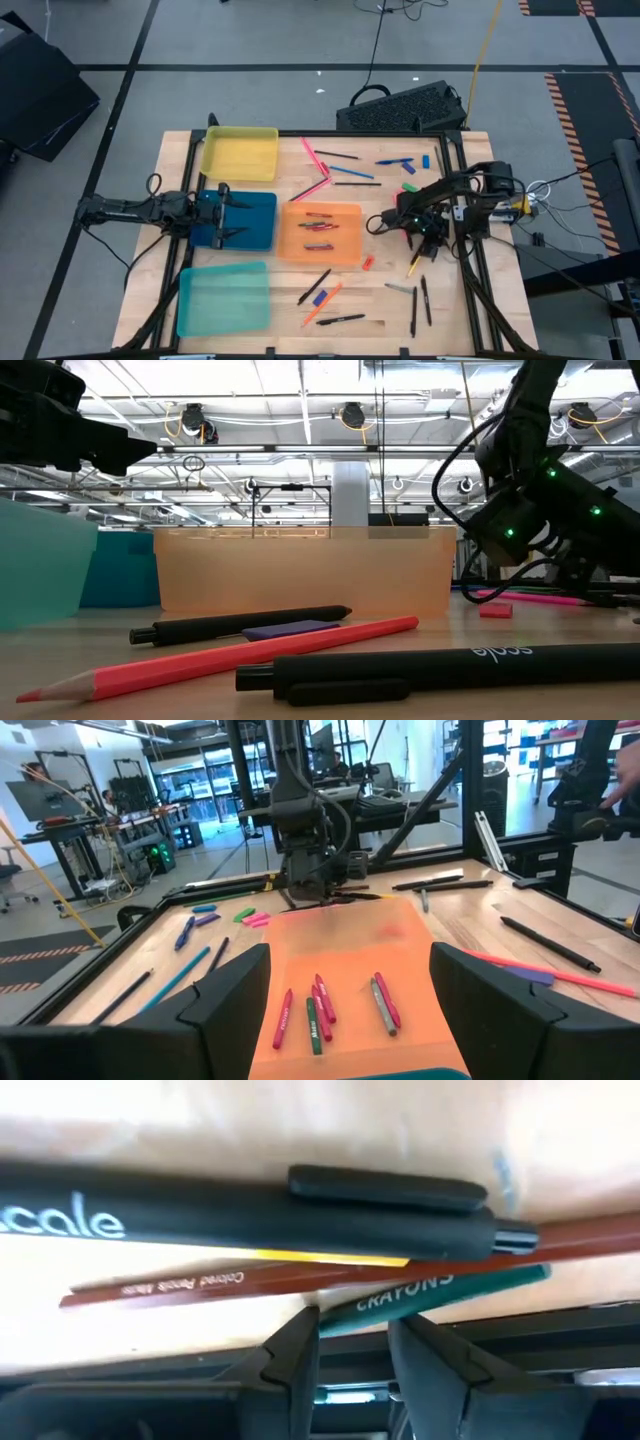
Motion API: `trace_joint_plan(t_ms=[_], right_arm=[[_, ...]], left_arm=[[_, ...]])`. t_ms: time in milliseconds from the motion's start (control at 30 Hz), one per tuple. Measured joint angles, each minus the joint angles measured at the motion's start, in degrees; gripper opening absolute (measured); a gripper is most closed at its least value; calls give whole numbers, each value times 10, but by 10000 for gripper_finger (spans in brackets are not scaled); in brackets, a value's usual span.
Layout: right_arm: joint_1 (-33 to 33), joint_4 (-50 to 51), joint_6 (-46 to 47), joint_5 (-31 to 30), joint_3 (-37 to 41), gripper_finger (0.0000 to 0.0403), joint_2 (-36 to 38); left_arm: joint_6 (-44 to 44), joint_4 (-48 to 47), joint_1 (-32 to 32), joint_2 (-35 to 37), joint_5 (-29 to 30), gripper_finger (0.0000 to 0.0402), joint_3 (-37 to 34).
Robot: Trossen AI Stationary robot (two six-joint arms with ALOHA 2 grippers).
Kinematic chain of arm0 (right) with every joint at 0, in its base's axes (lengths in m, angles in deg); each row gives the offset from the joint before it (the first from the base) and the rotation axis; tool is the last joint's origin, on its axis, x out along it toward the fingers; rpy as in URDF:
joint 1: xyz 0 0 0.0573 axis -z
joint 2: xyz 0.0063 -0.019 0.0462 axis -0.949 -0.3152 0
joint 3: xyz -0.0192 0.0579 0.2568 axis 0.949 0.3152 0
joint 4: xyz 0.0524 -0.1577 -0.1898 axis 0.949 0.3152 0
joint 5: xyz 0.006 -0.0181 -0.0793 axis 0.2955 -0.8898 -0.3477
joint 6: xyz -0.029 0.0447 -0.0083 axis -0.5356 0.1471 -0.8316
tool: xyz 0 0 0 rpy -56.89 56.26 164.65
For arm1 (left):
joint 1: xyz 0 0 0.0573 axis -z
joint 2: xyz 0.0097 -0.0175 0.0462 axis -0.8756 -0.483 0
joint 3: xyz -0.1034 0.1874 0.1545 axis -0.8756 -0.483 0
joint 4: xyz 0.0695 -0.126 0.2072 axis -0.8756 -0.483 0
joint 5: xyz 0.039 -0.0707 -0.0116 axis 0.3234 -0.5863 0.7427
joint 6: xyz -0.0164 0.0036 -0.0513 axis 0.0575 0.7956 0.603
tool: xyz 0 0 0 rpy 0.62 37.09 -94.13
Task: Sort crayons/erasers/pens/pencils in bins
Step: Put the green crayon into the orange bin
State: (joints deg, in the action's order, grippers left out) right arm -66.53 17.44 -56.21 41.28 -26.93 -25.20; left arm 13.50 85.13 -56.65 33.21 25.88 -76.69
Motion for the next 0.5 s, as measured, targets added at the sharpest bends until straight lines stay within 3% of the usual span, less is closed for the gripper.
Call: trace_joint_plan(t_ms=[300, 500], right_arm=[[-26, -12, 127, 3, -1, 111, 4], [-63, -15, 197, 24, -2, 89, 11]], left_arm=[[0, 0, 0, 0, 0, 274, 0], [0, 0, 0, 0, 0, 274, 0]])
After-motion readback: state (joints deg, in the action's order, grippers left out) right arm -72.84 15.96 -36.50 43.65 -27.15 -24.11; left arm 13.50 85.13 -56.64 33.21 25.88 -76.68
